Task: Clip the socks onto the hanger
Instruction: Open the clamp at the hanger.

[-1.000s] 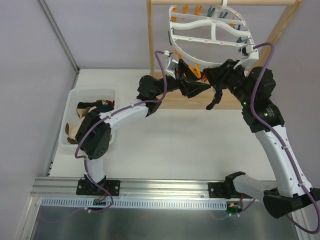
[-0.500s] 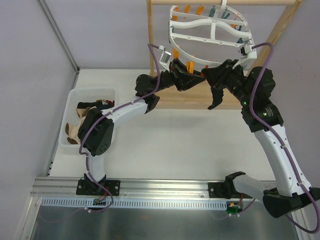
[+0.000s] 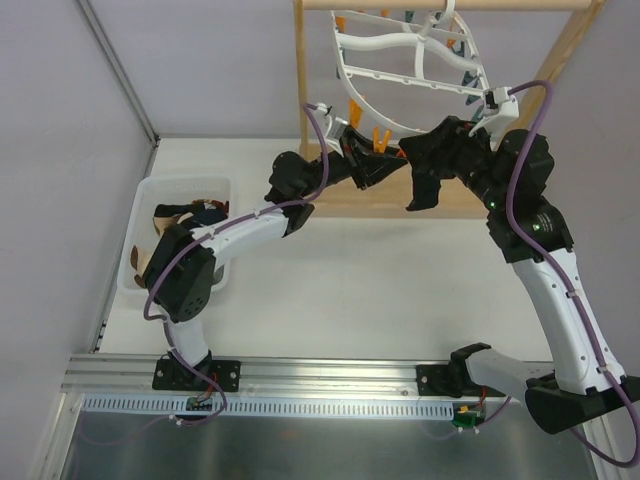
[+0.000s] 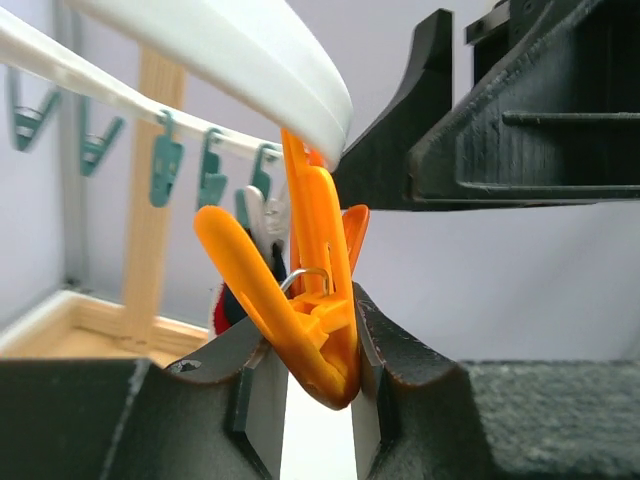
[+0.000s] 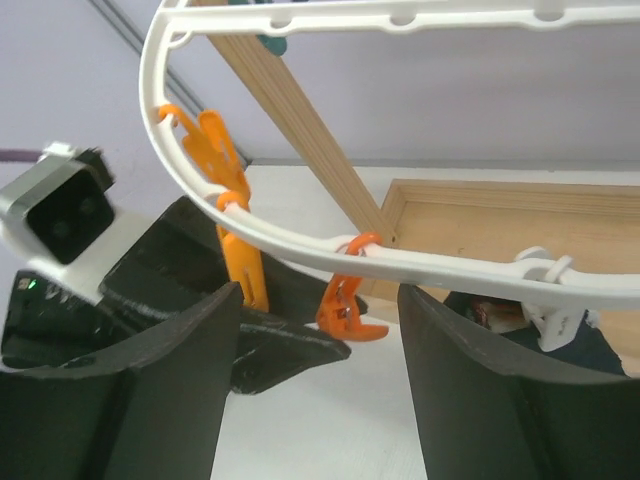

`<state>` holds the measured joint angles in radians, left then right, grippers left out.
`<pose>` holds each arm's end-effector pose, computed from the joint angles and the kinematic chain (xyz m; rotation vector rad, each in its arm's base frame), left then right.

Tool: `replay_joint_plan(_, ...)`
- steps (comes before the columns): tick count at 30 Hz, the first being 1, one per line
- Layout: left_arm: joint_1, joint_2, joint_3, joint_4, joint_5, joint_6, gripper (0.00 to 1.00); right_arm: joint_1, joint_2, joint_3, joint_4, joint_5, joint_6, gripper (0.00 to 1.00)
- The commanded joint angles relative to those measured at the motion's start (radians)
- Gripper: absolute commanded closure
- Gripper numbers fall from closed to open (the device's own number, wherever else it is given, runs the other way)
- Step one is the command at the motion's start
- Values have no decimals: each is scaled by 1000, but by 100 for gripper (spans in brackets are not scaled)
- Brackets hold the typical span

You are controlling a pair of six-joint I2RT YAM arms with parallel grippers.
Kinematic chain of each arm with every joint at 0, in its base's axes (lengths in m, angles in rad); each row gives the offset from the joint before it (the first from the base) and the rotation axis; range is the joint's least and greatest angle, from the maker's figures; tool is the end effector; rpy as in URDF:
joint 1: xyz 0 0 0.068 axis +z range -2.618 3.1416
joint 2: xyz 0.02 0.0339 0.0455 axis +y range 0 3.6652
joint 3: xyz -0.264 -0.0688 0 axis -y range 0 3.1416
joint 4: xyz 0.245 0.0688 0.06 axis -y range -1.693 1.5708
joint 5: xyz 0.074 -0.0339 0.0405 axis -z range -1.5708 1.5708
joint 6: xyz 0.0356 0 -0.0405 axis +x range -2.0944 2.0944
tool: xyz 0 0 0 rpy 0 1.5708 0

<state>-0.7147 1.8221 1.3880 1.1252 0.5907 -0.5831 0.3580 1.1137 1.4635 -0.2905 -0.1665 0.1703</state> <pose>0.2989 -0.2856 0.3866 0.6673 0.8967 -1.4329 0.2059 0.0833 0.4972 -0.2785 1.5118 0.5476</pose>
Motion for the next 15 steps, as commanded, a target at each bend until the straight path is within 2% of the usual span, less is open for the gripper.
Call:
replay_joint_plan(1,-55,-124,-32,-31,-119,284,88,1,-11,57,-38,91,23,33)
replay_joint_plan(2,-68,-132,-47,-39,-143,357,88,1,-8,63,-45,108,23,34)
replay_joint_plan(10,-178,-164,-84,-58,-345,639,88,1,12,80,-107,123,34,38)
replay_joint_plan(15,-198,-153,-81,-56,-404,671,88,1,-14,67,-102,156,35,41)
